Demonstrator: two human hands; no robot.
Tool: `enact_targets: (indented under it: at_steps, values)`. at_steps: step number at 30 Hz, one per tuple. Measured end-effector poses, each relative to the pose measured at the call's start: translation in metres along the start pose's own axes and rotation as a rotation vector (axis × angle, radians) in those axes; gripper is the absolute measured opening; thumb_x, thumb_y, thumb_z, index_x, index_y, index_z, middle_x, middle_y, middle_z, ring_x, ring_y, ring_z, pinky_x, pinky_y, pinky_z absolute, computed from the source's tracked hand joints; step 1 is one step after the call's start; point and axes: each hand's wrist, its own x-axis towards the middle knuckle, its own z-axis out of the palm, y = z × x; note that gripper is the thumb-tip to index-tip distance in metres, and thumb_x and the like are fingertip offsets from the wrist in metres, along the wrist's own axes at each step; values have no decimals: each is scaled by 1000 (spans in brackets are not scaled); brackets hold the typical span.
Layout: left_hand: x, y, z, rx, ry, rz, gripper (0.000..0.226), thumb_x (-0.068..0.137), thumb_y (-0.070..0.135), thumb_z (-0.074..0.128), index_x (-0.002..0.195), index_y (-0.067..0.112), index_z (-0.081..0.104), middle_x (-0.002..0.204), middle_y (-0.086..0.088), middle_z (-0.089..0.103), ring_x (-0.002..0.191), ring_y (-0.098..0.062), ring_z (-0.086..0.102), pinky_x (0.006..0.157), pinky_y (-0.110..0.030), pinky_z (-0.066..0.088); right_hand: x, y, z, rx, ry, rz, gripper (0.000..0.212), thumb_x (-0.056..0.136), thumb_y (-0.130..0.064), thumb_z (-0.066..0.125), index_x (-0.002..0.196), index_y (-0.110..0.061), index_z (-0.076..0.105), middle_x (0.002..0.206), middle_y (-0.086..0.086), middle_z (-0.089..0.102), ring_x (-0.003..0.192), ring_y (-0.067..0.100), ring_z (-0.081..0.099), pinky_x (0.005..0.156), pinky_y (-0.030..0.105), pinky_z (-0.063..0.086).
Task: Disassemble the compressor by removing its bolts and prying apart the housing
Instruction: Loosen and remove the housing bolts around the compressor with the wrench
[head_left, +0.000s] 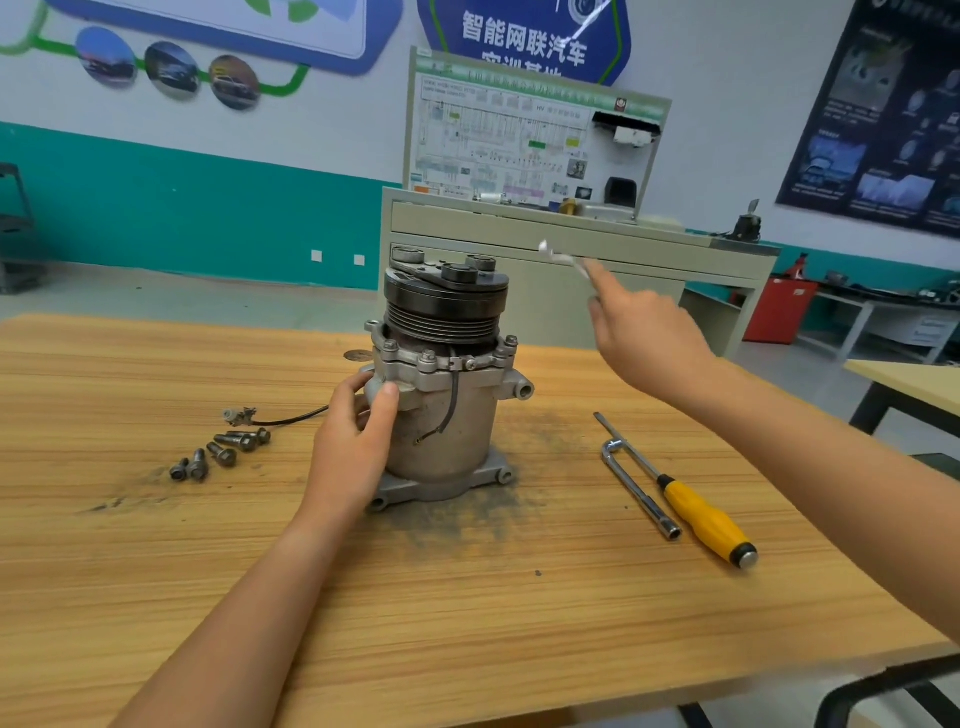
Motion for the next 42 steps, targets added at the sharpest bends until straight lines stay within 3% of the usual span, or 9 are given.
enact_targets:
  at_steps: [3,11,17,26,30,33,35,37,42]
  values:
    - [0,0,0,-4,1,-4,36,95,35,46,128,19,48,97,25,50,77,32,45,55,5,33,-8,-8,-11,-78,-224,-21,36,97,-11,34,132,-18,40,63,0,44,52,13,41,42,26,25]
    - [-1,2,-1,-18,-9,-4,38,96,34,46,130,18,47,97,24,50,74,33,44,54,5,34,1,-36,-19,-369,-383,-110,29,88,-1,39,110,-10,56,64,1,41,54,16,41,43,26,30]
    - [-1,3,-2,-27,-15,-12,34,95,35,48,127,24,46,98,21,53,76,29,47,54,4,35,8,-55,-29,-530,-464,-185,15,88,3,42,82,-10,45,62,2,39,50,16,36,41,26,26]
    - [-2,5,-3,-41,-26,-20,35,94,39,48,126,29,45,97,22,53,87,11,49,54,3,37,11,-19,-15,-540,-427,-347,21,95,-21,32,105,-9,46,57,-3,38,47,11,36,40,25,25]
    - [-1,4,-4,-54,-32,-30,34,93,40,48,126,31,44,101,15,56,88,10,51,54,0,39,32,5,1,-597,-387,-386,22,93,-5,36,112,-9,44,55,-4,38,44,11,35,40,24,23]
    - [0,4,-4,-63,-34,-20,30,93,38,49,122,34,44,100,17,56,84,13,54,54,1,38,43,3,27,-510,-295,-330,26,91,1,39,114,-9,44,66,-1,50,59,19,51,65,29,43]
    - [0,4,-4,-61,-32,-19,30,93,37,49,122,34,43,100,17,56,84,12,54,55,1,39,49,1,46,-448,-208,-303,30,90,2,39,118,-8,45,89,6,62,84,27,59,97,40,36]
    - [0,4,-3,-57,-24,-16,30,93,35,49,122,33,43,99,15,57,85,9,53,55,1,38,54,-4,59,-393,-155,-288,32,91,3,38,121,-7,46,105,10,63,97,27,58,104,40,28]
    - [-2,5,-3,-40,-31,-16,28,94,34,48,121,34,41,96,17,54,79,16,55,53,1,38,51,3,44,-286,-104,-216,27,97,-7,34,119,-6,50,96,10,64,82,27,59,68,36,49]
